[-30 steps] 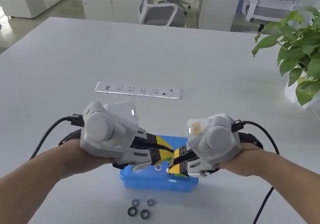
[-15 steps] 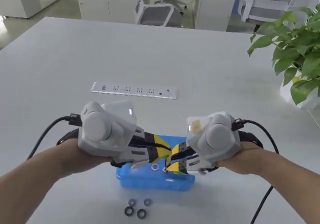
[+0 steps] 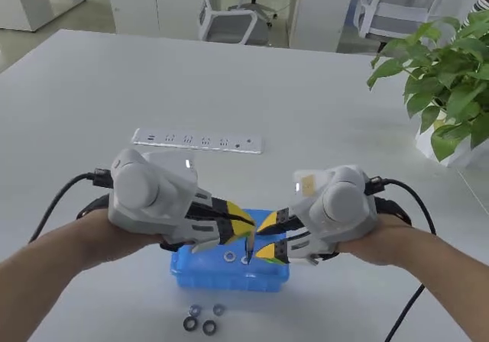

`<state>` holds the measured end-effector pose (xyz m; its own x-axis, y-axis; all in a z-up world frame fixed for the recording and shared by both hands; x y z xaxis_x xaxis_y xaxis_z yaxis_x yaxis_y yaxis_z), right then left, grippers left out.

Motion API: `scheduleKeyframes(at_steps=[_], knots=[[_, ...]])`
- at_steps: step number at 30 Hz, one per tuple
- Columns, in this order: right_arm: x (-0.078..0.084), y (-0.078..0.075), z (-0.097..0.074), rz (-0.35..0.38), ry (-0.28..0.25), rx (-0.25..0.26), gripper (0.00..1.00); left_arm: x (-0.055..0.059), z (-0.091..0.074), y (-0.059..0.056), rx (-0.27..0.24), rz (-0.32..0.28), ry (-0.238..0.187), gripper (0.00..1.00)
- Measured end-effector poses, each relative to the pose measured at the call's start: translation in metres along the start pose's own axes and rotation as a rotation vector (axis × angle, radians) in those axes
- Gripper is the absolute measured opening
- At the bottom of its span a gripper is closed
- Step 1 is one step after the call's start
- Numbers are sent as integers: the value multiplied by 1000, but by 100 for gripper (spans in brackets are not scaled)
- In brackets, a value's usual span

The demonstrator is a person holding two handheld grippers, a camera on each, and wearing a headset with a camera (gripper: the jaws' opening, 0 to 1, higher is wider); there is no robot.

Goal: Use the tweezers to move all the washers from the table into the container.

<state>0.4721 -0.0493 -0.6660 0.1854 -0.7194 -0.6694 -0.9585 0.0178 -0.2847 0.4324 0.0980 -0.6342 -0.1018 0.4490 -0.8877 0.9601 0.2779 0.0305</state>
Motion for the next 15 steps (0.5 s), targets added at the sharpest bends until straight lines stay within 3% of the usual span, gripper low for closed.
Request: scheduleKeyframes(at_steps=[15], knots=[[3,11,-27,117,4,49,32,-9,-17,-4,-12,-10,-6,5]])
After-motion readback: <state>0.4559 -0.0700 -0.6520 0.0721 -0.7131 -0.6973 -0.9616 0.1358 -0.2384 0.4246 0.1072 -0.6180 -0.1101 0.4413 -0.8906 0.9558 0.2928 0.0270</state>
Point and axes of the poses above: the centre of the closed fingertips' face, and the gripper's own axes: z roughly forward along the fingers, y roughly to its left, x roughly out of its underside, the point moved 10 cm from there along -z, roughly backward along the fingers, and after that the axes turned 9 degrees about x, right-handed, at the moved point
